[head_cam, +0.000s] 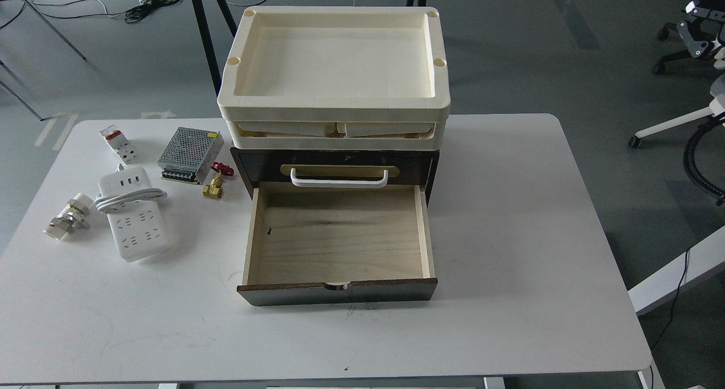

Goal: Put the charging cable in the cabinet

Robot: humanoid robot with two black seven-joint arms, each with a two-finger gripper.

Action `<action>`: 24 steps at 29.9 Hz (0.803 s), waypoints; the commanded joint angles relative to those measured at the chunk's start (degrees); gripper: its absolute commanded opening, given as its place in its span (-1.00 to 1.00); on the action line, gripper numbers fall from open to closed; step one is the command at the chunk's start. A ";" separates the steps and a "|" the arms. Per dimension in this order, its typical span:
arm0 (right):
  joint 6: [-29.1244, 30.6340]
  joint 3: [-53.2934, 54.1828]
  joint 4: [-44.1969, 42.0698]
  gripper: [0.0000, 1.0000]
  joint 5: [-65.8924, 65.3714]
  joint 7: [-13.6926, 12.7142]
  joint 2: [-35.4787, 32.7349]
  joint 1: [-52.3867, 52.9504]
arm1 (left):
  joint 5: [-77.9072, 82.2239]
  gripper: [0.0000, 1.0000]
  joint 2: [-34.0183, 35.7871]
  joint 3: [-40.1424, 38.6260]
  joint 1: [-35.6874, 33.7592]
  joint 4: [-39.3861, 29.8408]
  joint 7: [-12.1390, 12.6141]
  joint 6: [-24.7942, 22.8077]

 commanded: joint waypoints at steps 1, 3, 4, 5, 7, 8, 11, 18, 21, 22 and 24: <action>0.06 -0.02 -0.27 0.99 0.02 0.00 0.06 -0.69 | 15.55 0.99 1.71 12.43 0.01 0.55 0.00 7.46; 0.06 -0.02 -0.27 0.99 0.02 0.00 0.06 -1.13 | 21.99 0.99 1.54 17.72 0.01 1.87 0.00 17.14; -0.03 -0.02 -0.27 0.99 0.02 0.00 0.06 -1.39 | 23.67 0.99 1.19 19.92 0.10 2.66 0.00 21.01; -0.03 -0.02 -0.27 0.99 -0.06 0.00 0.06 -1.66 | 24.03 0.99 1.10 21.50 0.27 3.19 0.00 22.62; -0.03 -0.02 -0.18 0.99 0.02 0.00 0.14 -2.19 | 24.21 0.99 -0.38 24.85 0.10 4.33 0.00 22.90; -0.03 -0.02 -0.18 0.99 0.02 0.00 0.14 -2.36 | 24.56 0.99 -2.05 25.73 0.10 5.29 0.00 22.98; -0.03 -0.02 -0.18 0.99 0.02 0.00 0.06 -2.71 | 26.14 0.99 -8.98 27.32 0.18 10.20 0.00 22.99; -0.03 -0.02 -0.18 0.99 0.02 0.00 0.05 -2.98 | 32.03 0.99 -20.06 28.02 1.50 23.91 0.00 22.99; -0.03 -0.02 -0.18 0.99 0.02 0.00 0.06 -3.07 | 34.30 0.98 -24.29 29.68 1.50 28.31 0.00 22.99; -0.03 -0.02 -0.18 0.99 0.02 0.00 -0.03 -3.07 | 35.63 0.97 -25.08 30.56 1.33 29.46 0.00 23.07; -0.12 -0.02 -0.18 0.99 -0.06 0.00 -0.03 -3.15 | 37.22 0.95 -26.75 31.71 1.15 31.66 0.00 23.25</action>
